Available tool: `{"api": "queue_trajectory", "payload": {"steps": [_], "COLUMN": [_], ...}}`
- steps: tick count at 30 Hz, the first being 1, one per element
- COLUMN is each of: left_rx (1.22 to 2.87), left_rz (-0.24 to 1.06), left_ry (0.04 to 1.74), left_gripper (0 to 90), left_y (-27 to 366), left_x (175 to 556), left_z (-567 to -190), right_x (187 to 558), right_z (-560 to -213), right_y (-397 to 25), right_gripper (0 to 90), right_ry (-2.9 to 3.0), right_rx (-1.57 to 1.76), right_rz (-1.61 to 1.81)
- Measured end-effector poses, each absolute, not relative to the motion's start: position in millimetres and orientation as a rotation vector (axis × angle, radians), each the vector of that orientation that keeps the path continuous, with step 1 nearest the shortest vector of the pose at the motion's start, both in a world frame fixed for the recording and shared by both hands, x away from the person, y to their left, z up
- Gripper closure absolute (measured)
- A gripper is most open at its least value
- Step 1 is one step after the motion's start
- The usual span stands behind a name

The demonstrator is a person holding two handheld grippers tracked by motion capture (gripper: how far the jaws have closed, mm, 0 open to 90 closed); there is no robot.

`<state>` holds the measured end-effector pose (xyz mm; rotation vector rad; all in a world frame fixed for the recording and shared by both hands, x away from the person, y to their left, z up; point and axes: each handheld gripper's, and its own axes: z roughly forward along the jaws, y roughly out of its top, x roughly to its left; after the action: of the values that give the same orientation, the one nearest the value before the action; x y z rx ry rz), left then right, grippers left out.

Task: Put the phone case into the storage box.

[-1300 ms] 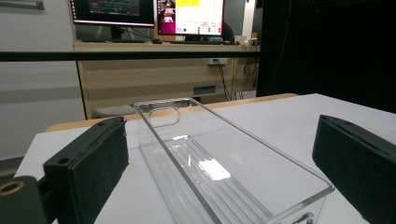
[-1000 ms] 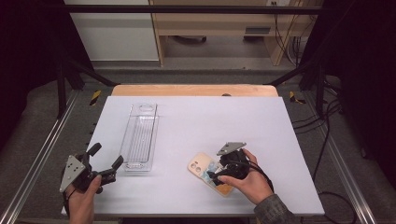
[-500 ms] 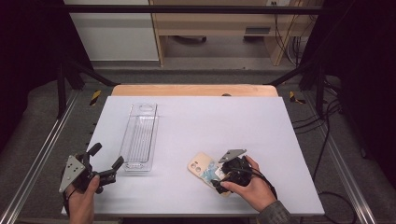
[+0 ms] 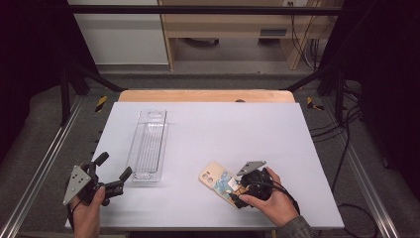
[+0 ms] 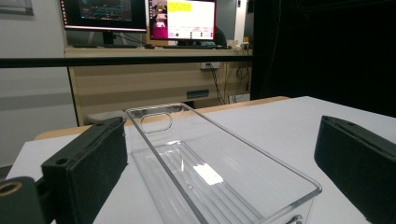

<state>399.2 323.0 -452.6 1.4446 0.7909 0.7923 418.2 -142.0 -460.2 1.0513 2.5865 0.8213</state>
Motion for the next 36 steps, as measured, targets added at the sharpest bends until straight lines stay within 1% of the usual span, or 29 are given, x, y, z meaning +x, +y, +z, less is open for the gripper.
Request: {"api": "queue_trajectory", "payload": {"steps": [13, 26, 28, 33, 36], "left_rx": [1.444, 1.449, 1.449, 1.445, 1.447], "left_rz": [0.794, 0.789, 0.789, 0.789, 0.789], "left_ry": [0.787, 0.780, 0.781, 0.778, 0.779], "left_gripper": [2.6, 2.5, 2.5, 2.6, 2.6], "left_y": [324, 323, 323, 323, 324], "left_x": [400, 401, 401, 401, 401], "left_z": [-453, -453, -453, -452, -452], "right_x": [417, 418, 419, 420, 419], "right_z": [-469, -478, -480, -484, -485], "right_y": [-146, -138, -136, -130, -128], "right_gripper": [6.7, 5.5, 7.2, 4.9, 5.5], "right_ry": [2.622, 2.650, 2.671, 2.685, 2.681], "right_rx": [1.084, 1.109, 1.104, 1.112, 1.093], "right_rz": [0.823, 0.833, 0.826, 0.799, 0.788]}}
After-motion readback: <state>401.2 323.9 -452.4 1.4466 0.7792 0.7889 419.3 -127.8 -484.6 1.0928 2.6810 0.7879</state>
